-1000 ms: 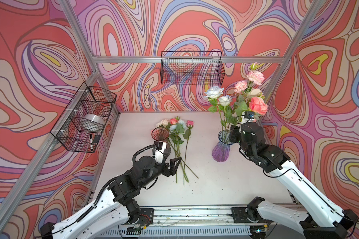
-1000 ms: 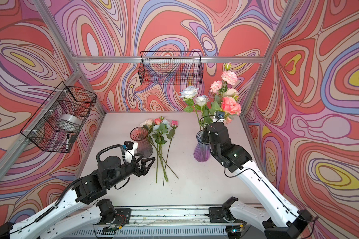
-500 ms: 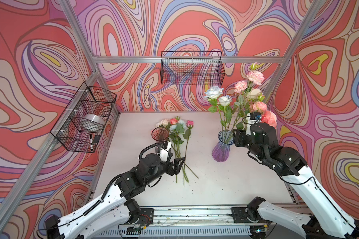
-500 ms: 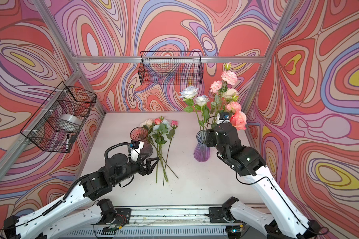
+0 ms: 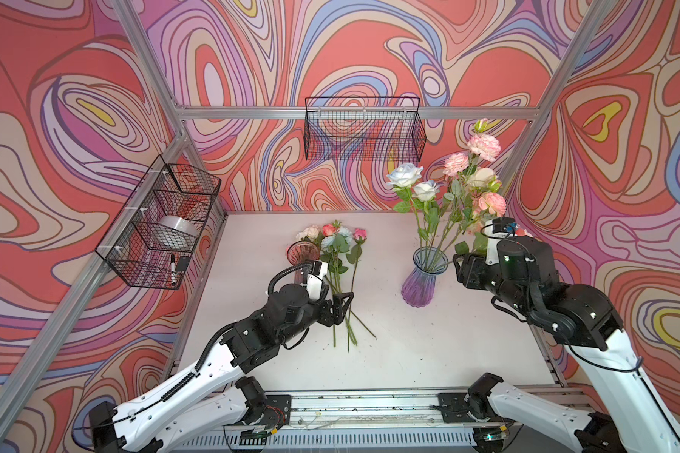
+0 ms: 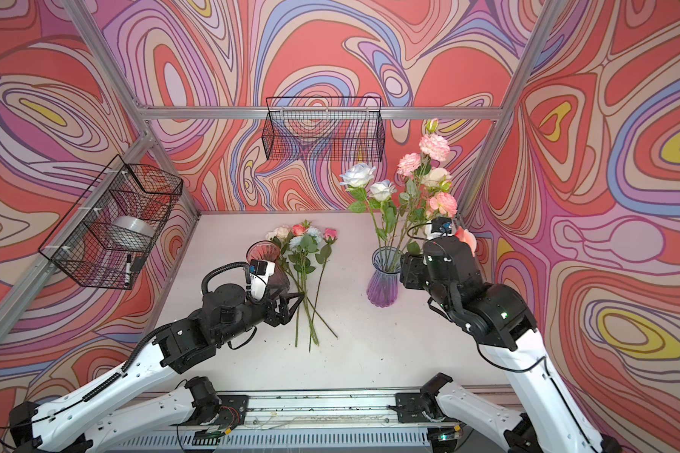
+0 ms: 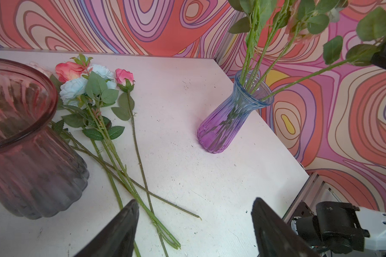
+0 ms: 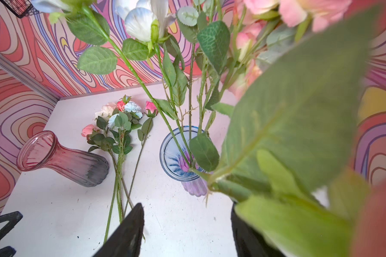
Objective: Arrange the flowers into the vase
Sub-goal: 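Draw the right gripper back from the purple vase toward the flower bundle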
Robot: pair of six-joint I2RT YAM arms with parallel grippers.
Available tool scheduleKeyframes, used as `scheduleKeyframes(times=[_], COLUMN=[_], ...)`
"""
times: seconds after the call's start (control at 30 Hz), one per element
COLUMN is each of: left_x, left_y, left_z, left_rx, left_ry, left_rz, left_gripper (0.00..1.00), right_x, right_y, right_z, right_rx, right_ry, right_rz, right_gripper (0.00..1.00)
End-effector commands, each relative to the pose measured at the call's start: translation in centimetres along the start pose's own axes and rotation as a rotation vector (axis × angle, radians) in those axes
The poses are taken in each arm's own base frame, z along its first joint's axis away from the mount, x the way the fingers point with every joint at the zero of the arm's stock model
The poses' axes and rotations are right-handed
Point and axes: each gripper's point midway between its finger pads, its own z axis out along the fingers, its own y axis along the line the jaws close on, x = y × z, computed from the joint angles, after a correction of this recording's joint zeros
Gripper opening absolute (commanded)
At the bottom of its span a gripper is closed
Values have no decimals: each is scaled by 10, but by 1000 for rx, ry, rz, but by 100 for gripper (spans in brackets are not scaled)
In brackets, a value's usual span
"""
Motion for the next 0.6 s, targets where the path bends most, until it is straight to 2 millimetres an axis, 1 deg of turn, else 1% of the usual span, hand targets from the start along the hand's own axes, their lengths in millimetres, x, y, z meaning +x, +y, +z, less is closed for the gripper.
scheduleKeyframes(times=[0.0,0.1,0.2,0.23,0.3,0.4,0.47,0.53,0.57], left_x=[-11,-14,-9,-9,-10,-13,-16,-19,-20], left_y=[0,-3,-2,-2,-2,-4,-4,-5,-5], left_z=[-3,-2,-3,-4,-5,-8,-10,-12,-12], left_rx=[-21,-15,-23,-23,-19,-12,-13,-14,-19], left_ry=[-18,-18,8,9,4,-7,-12,-12,-8], left_rz=[4,0,1,1,0,4,11,19,23], left_gripper=[80,80,80,80,79,80,79,79,79], right_x=[-6,-17,-25,-25,-26,-25,-25,-31,-33], right_y=[-11,-12,-11,-7,8,41,68,82,87], right_z=[-17,-19,-25,-26,-30,-35,-41,-42,-39], right_rx=[31,56,64,44,-45,-222,-366,-436,-450], right_ry=[-22,-31,-21,-16,-4,37,60,54,55], right_rz=[2,-9,-16,-16,-15,-12,-11,5,10], right_gripper=[65,66,67,68,67,66,65,63,61])
